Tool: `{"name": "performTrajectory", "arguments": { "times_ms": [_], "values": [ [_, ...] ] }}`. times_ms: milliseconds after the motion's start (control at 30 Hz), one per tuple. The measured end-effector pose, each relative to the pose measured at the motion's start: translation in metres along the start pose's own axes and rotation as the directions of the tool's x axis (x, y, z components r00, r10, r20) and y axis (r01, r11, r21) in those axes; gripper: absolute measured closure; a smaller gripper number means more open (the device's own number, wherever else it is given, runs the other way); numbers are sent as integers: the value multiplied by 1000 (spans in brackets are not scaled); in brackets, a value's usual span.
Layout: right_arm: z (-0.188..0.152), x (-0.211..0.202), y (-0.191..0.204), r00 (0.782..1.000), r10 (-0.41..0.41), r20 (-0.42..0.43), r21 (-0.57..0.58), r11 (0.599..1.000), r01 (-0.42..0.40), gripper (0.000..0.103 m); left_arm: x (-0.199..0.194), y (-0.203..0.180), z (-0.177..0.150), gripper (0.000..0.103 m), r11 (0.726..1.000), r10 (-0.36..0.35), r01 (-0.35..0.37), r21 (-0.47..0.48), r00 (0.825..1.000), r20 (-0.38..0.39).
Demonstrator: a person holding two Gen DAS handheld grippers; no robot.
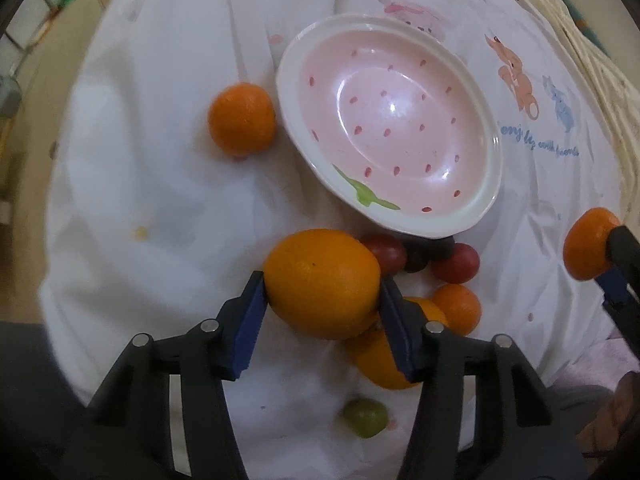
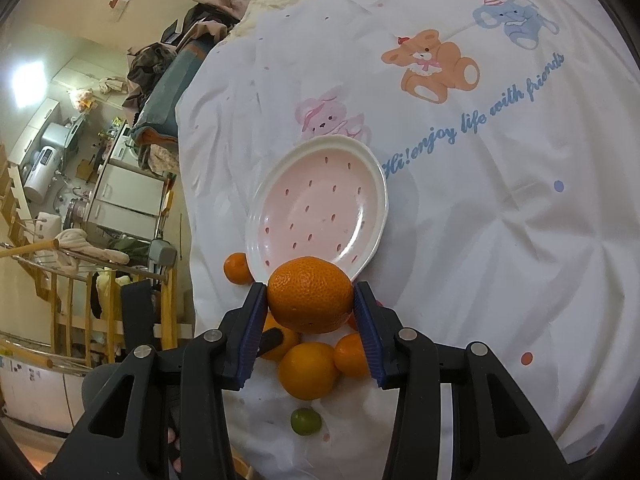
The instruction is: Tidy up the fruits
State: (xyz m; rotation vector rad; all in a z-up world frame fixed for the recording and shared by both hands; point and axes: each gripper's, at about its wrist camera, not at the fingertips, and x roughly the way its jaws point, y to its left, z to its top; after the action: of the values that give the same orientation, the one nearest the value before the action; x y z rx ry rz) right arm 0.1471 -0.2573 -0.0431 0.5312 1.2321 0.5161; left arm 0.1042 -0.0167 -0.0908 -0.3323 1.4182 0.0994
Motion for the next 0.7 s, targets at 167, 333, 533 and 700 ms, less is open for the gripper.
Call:
{"name": "performTrajectory", "arguments": {
  "times_ms": [167,333,533,700],
  "values": [
    [2,-3,-1,1000,11,21,3,1000,-11,57,-33,9,2,52,1000,10,-12,28,996,84],
    [3,-8,1,999,27,41,-7,1000,-26,57,-66,20,15,52,999,14,-20,40,986,164],
    [8,-11,3,997,19,72,-18,1000,-17,57,-87,19,33,52,996,34,-52,67,970,240],
    [24,-3,12,997,-1,79,-66,998,6,57,-91,8,50,52,989,53,-89,119,958,282]
  ]
}}
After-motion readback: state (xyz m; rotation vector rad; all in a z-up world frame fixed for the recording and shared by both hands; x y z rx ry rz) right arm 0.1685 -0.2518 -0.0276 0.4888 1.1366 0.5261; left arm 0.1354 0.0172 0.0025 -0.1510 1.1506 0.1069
